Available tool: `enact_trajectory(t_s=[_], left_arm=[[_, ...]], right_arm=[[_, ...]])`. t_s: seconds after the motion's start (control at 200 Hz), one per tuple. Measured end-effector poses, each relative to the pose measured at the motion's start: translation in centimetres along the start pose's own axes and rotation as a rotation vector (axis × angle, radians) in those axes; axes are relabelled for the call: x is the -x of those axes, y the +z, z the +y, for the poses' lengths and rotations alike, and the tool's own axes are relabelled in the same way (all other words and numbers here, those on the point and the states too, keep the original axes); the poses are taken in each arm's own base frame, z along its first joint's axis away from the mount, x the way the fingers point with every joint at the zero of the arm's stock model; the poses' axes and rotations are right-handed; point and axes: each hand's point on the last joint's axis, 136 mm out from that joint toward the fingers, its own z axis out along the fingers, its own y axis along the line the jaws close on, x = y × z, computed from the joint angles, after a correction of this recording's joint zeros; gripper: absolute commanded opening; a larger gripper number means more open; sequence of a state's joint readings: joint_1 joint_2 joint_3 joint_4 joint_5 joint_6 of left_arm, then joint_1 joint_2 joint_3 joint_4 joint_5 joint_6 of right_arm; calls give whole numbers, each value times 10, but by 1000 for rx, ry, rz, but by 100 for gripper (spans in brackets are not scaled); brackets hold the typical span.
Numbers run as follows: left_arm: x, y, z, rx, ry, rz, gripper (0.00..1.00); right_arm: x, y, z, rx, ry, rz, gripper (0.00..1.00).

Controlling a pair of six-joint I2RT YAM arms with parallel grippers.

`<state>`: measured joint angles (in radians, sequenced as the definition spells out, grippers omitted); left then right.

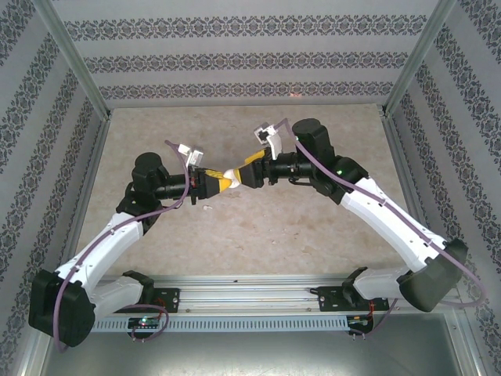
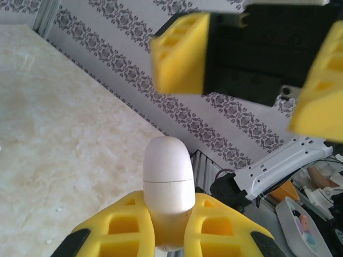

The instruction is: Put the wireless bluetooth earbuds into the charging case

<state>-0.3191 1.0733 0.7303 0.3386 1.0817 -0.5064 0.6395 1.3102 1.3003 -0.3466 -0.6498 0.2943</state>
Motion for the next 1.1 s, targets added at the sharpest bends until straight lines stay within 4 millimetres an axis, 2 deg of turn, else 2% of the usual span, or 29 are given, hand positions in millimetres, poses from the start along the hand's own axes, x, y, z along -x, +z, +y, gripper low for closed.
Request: enact_trajectory(t_s=[0.1, 0.17, 0.27, 0.36, 0.445, 0.56, 0.649, 0.764, 0.849, 1.014, 1.104], left_arm=[[5, -1, -8, -22, 32, -13, 0], [8, -2, -12, -35, 50, -20, 0], [7, -4, -10, -27, 43, -24, 0], [5, -4, -8, -25, 35, -25, 0], [2, -4, -7, -28, 30, -22, 0], [4, -6, -14, -45, 59, -32, 0], [8, -9, -21, -51, 89, -48, 0], [6, -14, -19, -24, 109, -68, 0], [2, -22, -11, 37, 119, -89, 0], [-6, -45, 4, 185, 170, -140, 0], [-12, -58, 9, 268, 207, -163, 0]], right_arm=[[-5, 6, -2, 21, 20, 25, 59], [-9, 11, -4, 31, 42, 42, 48], [-9, 15, -5, 62, 65, 46, 41], [-8, 16, -8, 81, 85, 46, 41], [-3, 15, -19, 69, 115, 33, 42], [-1, 15, -48, 5, 192, 20, 50], [-1, 14, -63, -30, 241, 13, 58], [0, 12, -67, -47, 289, 0, 61], [0, 10, -69, -65, 318, -12, 61], [-15, 8, -88, -190, 394, -24, 58], [-36, 23, -98, -265, 431, 27, 55]])
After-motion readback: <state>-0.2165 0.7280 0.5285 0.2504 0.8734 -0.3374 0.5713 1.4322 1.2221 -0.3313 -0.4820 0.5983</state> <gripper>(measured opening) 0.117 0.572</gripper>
